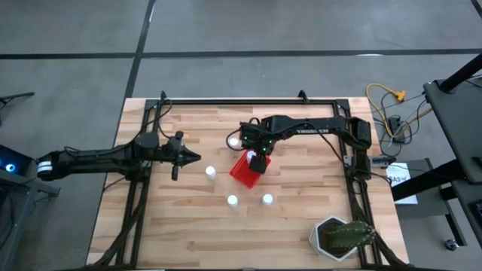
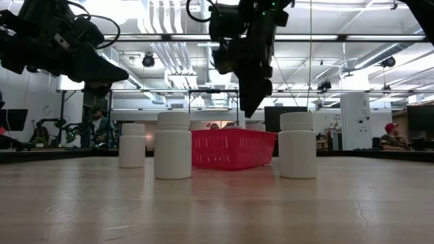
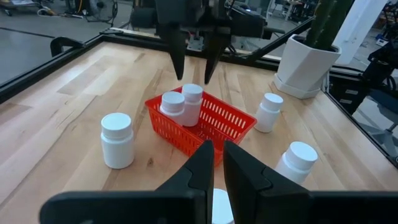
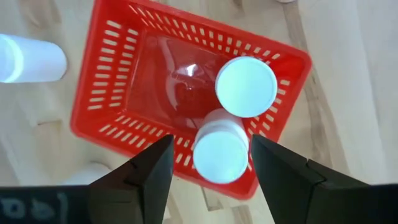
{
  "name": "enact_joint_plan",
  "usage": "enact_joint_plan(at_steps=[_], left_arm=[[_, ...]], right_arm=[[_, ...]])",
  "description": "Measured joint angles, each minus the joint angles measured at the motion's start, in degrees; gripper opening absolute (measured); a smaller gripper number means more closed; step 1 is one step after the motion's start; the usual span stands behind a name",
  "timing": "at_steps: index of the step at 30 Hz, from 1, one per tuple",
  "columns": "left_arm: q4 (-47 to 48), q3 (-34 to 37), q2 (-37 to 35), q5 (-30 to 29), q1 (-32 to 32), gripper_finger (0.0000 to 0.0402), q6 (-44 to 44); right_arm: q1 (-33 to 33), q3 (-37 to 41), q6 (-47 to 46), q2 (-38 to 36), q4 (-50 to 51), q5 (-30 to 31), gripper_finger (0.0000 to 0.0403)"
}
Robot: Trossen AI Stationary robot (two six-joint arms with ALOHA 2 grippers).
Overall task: Pick and place pill bottles into a basket
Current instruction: Put the white pill bottle into the red basket
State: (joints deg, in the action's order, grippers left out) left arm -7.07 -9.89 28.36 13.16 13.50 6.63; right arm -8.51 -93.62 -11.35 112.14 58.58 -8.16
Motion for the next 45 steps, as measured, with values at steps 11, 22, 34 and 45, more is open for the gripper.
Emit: enact_joint_plan(at_steps=[11,22,34,45], left_arm=[[-2.1,0.0,0.0,0.0,0.0,0.0017,0.4],[-3.1,0.0,0.0,0.0,0.0,0.0017,0.4],[-3.2,0.0,0.1,0.0,0.0,0.0017,0.4],[-3.1,0.0,0.1,-0.1,0.0,0.0017,0.1]], right_arm=[[3.5,-8.4,3.9,-0.8,4.6,-0.2,0.0203],[4.4,-6.6,1.5,-3.0,1.4,4.2,0.0203],[6.5,0.0,-4.1,-8.7,-6.6,5.1,0.0203],[11.6,7.9,-9.4,-18.5,-15.2,5.0,0.0203]])
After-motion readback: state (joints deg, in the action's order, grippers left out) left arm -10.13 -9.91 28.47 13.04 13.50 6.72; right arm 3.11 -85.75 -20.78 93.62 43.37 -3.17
